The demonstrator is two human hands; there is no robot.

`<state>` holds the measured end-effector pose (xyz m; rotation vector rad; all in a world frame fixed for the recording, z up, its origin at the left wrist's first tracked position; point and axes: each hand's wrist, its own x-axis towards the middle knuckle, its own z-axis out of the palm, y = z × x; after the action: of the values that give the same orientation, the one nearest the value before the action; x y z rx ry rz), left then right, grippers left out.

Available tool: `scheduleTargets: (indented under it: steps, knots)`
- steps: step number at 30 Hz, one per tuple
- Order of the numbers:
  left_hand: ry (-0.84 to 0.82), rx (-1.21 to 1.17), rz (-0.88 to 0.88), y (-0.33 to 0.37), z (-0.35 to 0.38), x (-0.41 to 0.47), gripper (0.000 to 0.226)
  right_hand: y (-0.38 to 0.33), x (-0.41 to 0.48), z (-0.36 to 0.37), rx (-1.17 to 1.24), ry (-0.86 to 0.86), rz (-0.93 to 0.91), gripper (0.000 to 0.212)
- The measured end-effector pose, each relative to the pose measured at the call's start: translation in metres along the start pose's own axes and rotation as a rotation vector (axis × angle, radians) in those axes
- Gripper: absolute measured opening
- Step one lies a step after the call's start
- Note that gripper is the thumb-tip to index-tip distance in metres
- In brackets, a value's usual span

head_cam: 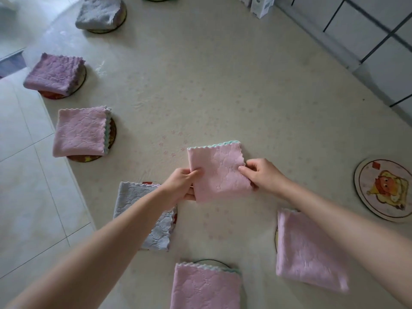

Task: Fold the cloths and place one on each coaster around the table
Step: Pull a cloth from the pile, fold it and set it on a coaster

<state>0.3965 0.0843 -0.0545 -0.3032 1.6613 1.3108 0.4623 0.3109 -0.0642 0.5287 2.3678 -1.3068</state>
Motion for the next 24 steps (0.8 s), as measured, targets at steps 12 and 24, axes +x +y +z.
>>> scheduleTargets:
  steps: [12,24]
  knots:
    - [0.217,-0.077,-0.018,0.012,0.008,-0.005,0.050,-0.008,-0.001,0.008,-0.150,0.134,0.052,0.044]
    - [0.449,1.434,0.864,-0.045,0.019,0.000,0.055,-0.022,-0.016,0.059,-0.726,0.368,-0.397,0.054]
